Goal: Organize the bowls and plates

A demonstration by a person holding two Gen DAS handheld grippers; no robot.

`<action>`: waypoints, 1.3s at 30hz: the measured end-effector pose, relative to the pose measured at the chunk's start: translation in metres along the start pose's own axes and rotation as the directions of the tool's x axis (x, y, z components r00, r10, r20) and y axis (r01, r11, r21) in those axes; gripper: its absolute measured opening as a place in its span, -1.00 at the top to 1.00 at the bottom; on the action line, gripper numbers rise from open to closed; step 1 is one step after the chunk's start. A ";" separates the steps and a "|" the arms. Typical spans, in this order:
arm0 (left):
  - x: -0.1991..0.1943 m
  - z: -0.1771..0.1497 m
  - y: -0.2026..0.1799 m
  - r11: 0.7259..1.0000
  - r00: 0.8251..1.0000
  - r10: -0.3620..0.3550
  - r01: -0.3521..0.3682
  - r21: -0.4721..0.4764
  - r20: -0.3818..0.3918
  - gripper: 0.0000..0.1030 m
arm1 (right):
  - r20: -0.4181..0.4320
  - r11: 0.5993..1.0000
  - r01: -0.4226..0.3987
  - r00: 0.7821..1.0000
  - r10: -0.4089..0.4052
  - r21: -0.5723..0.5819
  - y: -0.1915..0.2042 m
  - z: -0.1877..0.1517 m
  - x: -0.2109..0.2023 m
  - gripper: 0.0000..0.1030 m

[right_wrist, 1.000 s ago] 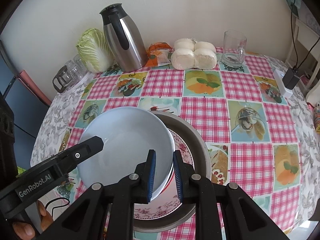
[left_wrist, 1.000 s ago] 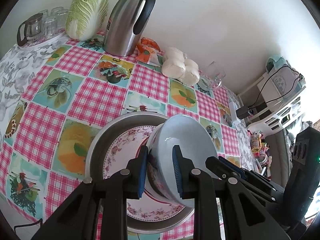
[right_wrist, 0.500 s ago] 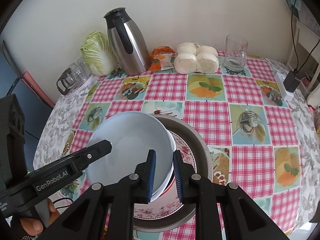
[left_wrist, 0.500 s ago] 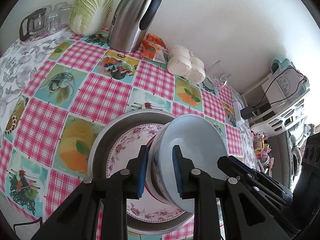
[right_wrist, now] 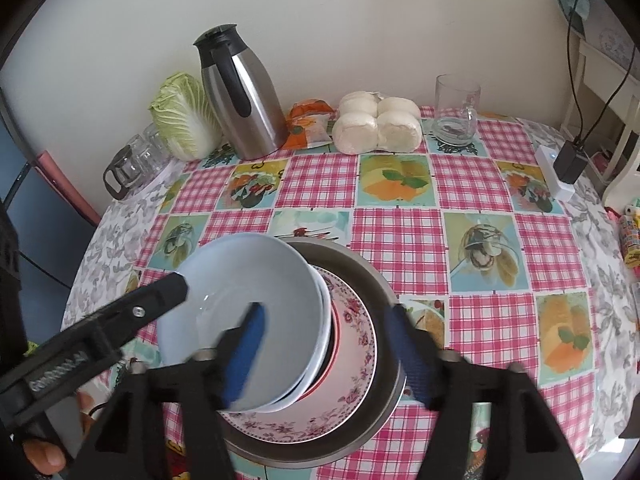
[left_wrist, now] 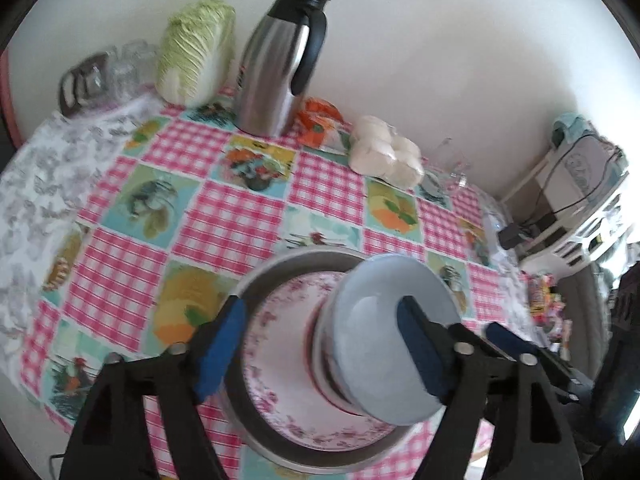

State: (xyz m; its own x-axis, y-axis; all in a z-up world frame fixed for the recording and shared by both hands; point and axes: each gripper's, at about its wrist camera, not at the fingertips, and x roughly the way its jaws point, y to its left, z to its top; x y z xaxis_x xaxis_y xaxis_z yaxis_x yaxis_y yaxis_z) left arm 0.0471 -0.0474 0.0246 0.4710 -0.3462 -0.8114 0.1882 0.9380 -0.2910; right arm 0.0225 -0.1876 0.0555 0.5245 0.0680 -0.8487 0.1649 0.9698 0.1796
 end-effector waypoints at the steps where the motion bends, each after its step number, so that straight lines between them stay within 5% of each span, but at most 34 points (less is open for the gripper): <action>1: -0.001 0.000 0.001 1.000 1.000 0.024 -0.024 0.007 0.012 -0.57 | 0.003 1.000 0.004 1.000 -0.004 0.002 -0.001 0.000 0.000 -0.41; 7: -0.008 -0.001 0.014 0.995 0.992 0.099 -0.098 -0.014 0.074 -0.93 | 0.022 1.000 0.022 1.000 -0.022 0.001 -0.004 -0.002 -0.003 -0.99; 11: -0.013 -0.005 0.020 0.984 0.979 0.176 -0.176 -0.006 0.103 -0.95 | 0.030 1.000 0.016 0.999 -0.016 0.000 -0.004 -0.006 -0.005 -1.00; 31: -0.042 -0.056 0.024 0.975 0.965 0.206 -0.217 0.054 0.164 -0.95 | 0.096 0.998 0.056 0.994 -0.058 0.021 -0.012 -0.050 -0.027 -1.00; 39: -0.043 -0.081 0.024 0.951 0.948 0.290 -0.300 0.073 0.128 -0.95 | 0.085 0.996 0.084 0.993 -0.086 0.030 -0.020 -0.071 -0.029 -1.00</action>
State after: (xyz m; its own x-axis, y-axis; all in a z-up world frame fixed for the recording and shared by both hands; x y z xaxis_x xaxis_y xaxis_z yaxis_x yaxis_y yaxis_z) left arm -0.0388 -0.0083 0.0112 0.6118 -0.0586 -0.7888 0.1000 0.9950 0.0036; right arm -0.0552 -0.1924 0.0416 0.5777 -0.0362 -0.8154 0.2333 0.9647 0.1224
